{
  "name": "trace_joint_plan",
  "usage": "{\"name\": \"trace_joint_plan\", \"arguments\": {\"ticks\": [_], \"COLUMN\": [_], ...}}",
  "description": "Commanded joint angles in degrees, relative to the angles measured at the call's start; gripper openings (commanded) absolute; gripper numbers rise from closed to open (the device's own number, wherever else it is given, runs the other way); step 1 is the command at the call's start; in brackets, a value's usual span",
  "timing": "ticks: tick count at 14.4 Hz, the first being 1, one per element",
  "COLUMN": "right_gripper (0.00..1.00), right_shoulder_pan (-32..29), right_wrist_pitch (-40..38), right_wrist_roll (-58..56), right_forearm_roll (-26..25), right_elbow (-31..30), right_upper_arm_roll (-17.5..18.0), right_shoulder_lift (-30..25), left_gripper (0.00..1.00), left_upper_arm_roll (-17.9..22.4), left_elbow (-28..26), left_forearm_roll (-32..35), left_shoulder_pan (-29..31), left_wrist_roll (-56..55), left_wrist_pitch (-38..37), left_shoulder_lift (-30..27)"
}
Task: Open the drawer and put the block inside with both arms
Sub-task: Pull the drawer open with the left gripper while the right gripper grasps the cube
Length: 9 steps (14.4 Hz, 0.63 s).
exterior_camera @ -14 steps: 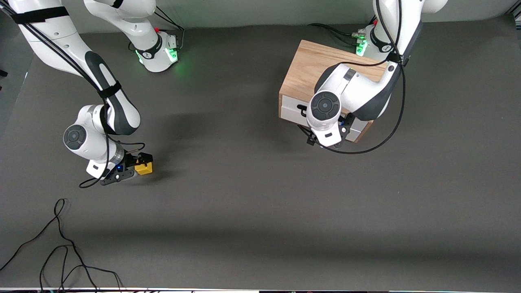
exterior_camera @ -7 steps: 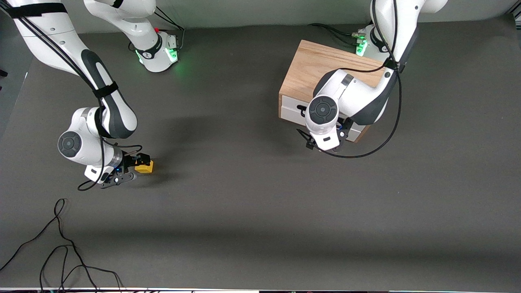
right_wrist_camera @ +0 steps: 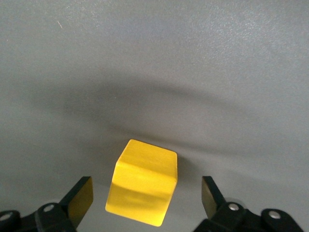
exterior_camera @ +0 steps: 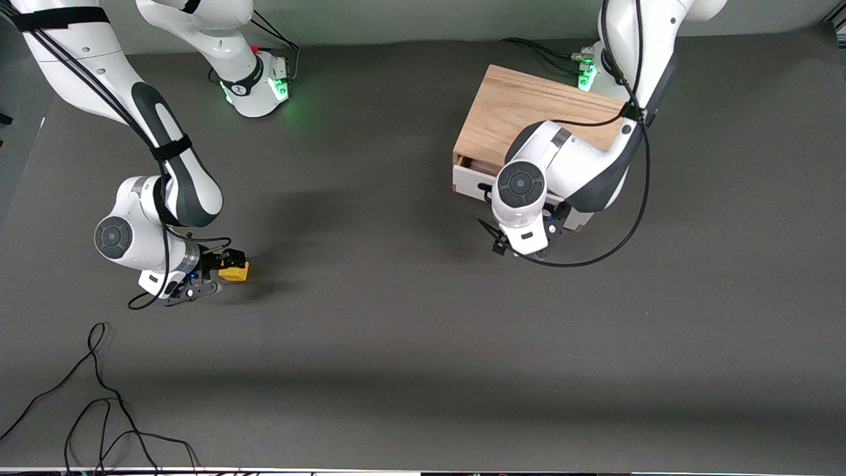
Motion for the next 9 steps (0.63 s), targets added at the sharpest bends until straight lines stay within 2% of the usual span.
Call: {"name": "trace_joint_plan", "arguments": {"ticks": [1, 3, 6, 9], "right_gripper": [1.00, 1.00, 1.00, 1.00], "right_shoulder_pan": [-0.2, -0.1, -0.1, -0.1], "right_wrist_pitch": [2.2, 2.2, 2.2, 2.3], "right_wrist_roll": [0.8, 0.8, 2.4, 4.7], "right_forearm_roll": [2.2, 6.8, 7.4, 7.4], "right_elbow": [-0.2, -0.2, -0.2, -0.9], "right_upper_arm_roll": [-0.5, -0.7, -0.7, -0.7], "right_shoulder_lift": [1.1, 1.5, 1.7, 1.7], "left_gripper": [1.00, 1.00, 1.00, 1.00], "left_upper_arm_roll": [0.4, 0.3, 0.3, 0.4], "left_elbow": [6.7, 10.4, 15.8, 18.6], "left_forearm_roll": [2.6, 3.2, 4.7, 5.8], "left_shoulder_pan": [-0.5, -0.6, -0.6, -0.6], "left_wrist_roll": [-1.1, -0.9, -0.8, -0.9], "left_wrist_pitch": [0.2, 0.1, 0.2, 2.0], "left_shoulder_lift": [4.9, 7.2, 10.5, 12.6]}}
